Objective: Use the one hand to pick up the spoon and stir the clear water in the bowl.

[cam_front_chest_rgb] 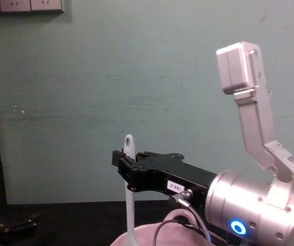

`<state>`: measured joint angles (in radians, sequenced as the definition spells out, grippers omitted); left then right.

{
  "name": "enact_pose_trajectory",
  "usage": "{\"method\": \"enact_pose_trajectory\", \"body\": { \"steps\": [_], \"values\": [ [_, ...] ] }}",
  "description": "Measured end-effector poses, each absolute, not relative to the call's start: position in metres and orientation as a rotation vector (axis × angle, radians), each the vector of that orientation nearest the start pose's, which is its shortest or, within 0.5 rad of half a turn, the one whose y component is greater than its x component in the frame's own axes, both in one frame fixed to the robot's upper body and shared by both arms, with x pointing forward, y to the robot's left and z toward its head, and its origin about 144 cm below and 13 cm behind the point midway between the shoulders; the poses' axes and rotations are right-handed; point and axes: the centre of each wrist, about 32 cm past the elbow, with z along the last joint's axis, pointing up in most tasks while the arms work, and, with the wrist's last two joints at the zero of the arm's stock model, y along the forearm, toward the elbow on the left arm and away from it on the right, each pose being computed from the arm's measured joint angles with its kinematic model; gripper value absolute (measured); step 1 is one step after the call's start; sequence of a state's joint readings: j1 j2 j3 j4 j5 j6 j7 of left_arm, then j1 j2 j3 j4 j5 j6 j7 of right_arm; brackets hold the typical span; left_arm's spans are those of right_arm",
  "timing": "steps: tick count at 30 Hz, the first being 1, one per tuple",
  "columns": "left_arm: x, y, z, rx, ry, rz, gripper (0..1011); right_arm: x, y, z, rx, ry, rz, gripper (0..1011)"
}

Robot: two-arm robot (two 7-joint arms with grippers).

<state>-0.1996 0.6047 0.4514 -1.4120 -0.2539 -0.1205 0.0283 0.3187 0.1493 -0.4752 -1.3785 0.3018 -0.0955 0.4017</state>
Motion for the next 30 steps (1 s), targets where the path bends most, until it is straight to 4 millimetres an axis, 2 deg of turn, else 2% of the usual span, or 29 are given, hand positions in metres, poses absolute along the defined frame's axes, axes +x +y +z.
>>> {"method": "enact_pose_trajectory", "body": {
  "steps": [7, 14, 21, 30],
  "values": [
    [0.489, 0.31, 1.14, 0.304, -0.285, 1.248, 1011, 0.536, -0.131, 1.176, 0.108, -0.074, -0.753, 121],
    [0.489, 0.31, 1.14, 0.305, -0.285, 1.248, 1011, 0.549, -0.14, 1.176, 0.1, -0.072, -0.801, 121],
    [0.489, 0.31, 1.14, 0.304, -0.285, 1.248, 1011, 0.552, -0.153, 1.177, 0.098, -0.078, -0.837, 121],
    [0.489, 0.31, 1.14, 0.305, -0.285, 1.248, 1011, 0.542, -0.175, 1.175, 0.089, -0.079, -0.874, 121]
  ]
}}
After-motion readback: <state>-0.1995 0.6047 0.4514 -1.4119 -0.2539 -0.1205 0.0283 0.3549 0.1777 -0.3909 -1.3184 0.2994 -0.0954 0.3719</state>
